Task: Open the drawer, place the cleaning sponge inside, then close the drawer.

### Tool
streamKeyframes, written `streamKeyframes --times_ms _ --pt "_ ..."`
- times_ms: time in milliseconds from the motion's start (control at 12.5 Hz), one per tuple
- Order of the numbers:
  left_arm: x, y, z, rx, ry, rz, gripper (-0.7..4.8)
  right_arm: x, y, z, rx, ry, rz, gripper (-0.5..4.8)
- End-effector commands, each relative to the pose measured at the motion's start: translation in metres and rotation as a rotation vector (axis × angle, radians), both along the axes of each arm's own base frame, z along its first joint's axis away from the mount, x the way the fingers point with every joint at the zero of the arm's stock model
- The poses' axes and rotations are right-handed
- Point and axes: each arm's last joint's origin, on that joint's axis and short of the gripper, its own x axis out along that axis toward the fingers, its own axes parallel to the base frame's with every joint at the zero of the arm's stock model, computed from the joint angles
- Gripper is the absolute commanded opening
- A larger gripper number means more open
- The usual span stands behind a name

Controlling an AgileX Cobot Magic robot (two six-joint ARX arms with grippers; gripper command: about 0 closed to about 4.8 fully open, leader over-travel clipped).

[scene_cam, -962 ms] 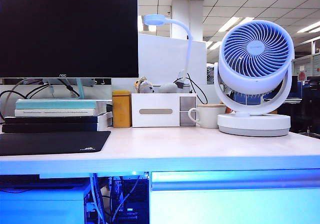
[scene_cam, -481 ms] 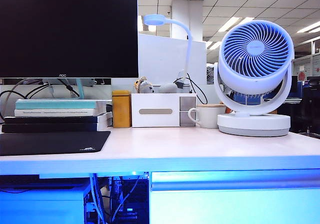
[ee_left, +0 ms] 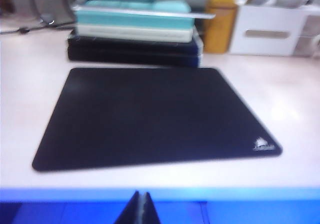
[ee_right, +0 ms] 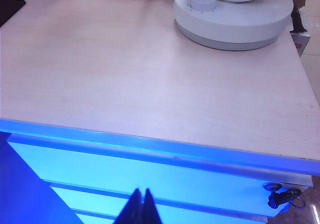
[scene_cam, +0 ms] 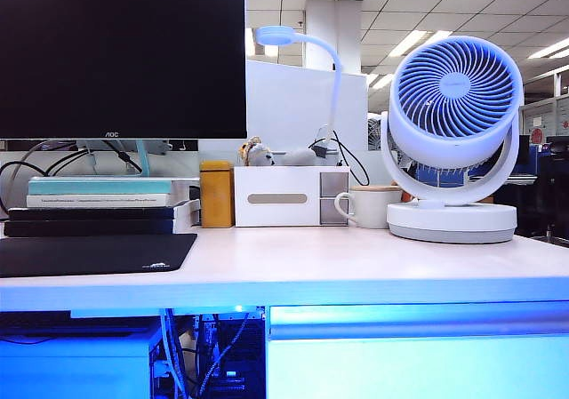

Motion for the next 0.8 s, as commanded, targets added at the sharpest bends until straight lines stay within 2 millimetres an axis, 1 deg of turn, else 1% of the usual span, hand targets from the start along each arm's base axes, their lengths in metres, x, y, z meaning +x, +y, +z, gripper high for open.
streamKeyframes --times_ms 80,722,802 --pt "-0.0008 0.0009 -0.0077 0.089 0.069 -0.029 -0.06 0.0001 0.0002 0.0018 0.006 -0.010 0.000 -0.05" --pt "-0.0007 0.0008 -0.0071 0.074 0.064 -0.031 -0.02 0.0000 0.0001 0.0015 0.004 -0.006 0.000 -0.05" --pt "-0.0007 0.0008 -0.0071 0.074 0.064 -0.031 -0.02 -0.0017 -0.0005 -0.0018 0.006 -0.010 -0.001 -0.05"
